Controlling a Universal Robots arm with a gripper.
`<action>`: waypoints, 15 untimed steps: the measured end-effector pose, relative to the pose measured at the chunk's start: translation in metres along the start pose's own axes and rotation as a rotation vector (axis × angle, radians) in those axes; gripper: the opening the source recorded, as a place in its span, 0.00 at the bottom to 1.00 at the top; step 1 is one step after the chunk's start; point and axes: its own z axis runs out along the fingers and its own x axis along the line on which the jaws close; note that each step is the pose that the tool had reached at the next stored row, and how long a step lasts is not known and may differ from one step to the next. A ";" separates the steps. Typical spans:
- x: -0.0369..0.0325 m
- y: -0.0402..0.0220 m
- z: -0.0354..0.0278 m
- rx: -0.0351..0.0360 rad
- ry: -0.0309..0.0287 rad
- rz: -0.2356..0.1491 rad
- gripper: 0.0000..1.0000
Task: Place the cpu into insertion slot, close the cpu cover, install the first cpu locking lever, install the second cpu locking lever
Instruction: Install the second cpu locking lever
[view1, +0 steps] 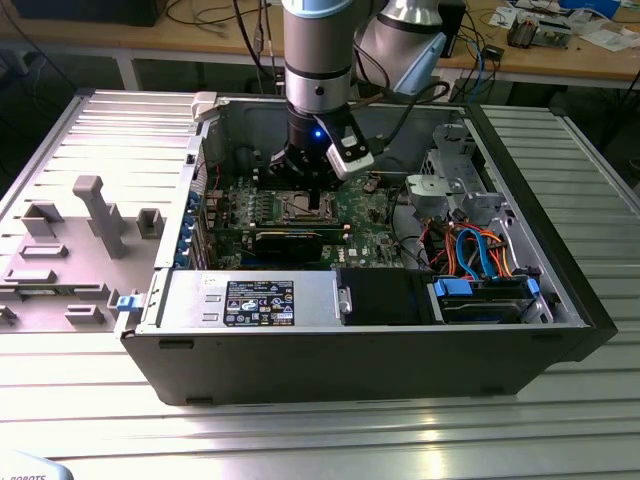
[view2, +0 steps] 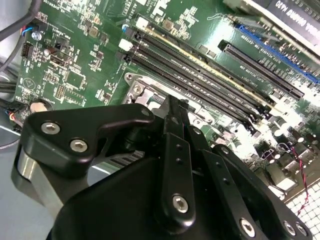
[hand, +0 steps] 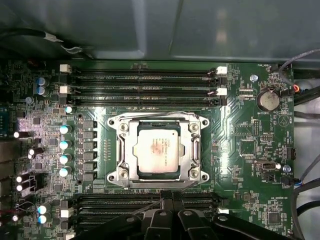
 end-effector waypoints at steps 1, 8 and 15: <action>0.0001 -0.0003 0.0000 -0.0001 0.0000 0.000 0.11; 0.0010 -0.0004 0.0000 -0.0017 0.0000 0.000 0.11; 0.0011 -0.0004 0.0000 -0.0016 0.0000 0.000 0.11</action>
